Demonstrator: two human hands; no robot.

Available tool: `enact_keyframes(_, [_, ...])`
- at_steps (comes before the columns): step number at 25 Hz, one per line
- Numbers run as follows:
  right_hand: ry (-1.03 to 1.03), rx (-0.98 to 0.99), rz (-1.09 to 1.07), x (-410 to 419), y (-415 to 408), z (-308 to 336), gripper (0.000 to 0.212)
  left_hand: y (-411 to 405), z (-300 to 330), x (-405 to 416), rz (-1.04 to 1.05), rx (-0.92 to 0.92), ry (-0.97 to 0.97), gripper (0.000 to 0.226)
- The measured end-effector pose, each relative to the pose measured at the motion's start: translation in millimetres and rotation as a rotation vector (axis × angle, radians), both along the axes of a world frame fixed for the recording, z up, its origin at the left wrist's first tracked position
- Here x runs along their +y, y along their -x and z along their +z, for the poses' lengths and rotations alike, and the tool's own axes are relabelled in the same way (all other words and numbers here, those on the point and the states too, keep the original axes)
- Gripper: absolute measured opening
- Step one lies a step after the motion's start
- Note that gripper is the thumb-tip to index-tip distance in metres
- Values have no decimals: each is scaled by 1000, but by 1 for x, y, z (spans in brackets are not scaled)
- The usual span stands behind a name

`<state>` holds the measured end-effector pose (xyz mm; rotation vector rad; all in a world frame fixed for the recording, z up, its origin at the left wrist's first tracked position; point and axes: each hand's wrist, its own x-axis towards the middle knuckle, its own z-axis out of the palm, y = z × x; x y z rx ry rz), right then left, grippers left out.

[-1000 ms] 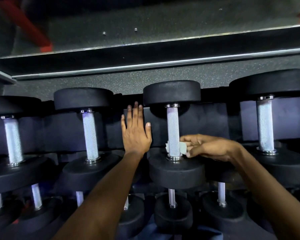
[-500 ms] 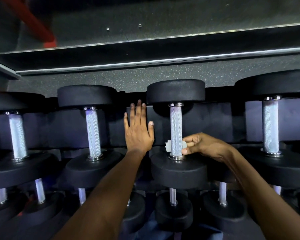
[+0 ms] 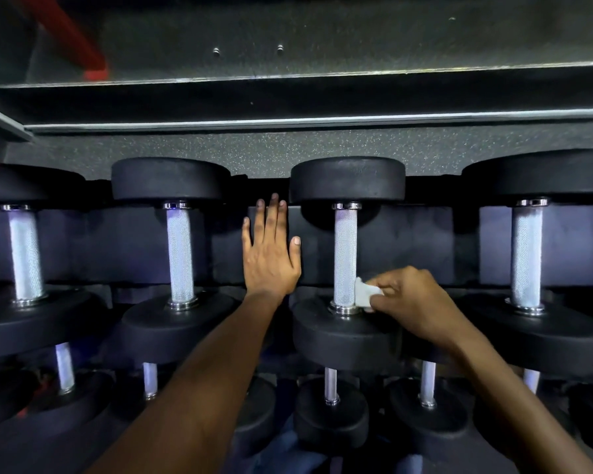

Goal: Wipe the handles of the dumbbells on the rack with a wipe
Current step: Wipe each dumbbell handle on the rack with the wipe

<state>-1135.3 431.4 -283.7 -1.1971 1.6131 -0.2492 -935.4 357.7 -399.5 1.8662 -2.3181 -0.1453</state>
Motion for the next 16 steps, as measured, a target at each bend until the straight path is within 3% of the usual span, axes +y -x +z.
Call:
enact_keyframes(4, [-133, -547, -303, -17, -28, 35, 40, 0, -1, -2, -3, 8, 5, 66])
enact_keyframes(6, [-206, -659, -331, -37, -33, 36, 40, -1, -3, -3, 1, -1, 7, 66])
enact_keyframes(7, [-150, -562, -237, -46, -35, 32, 34, -1, -3, -3, -2, -6, 8, 66])
enact_keyframes(8, [12, -325, -17, -53, -39, 31, 26, -1, -4, -3, -9, -6, 14, 65])
enact_keyframes(9, [181, -4, 295, -60, -45, 25, 20, -1, -4, -3, -13, -2, 21, 65])
enact_keyframes(11, [263, 445, 814, -65, -67, 15, 27, -1, -4, -2, -12, 11, 14, 65])
enact_keyframes(13, [142, 645, 1125, -65, -86, 7, 41, -1, -2, -1, -6, 29, 13, 64])
enact_keyframes(16, [95, 644, 1242, -60, -92, 7, 32, -1, -2, -3, -9, 56, 26, 63])
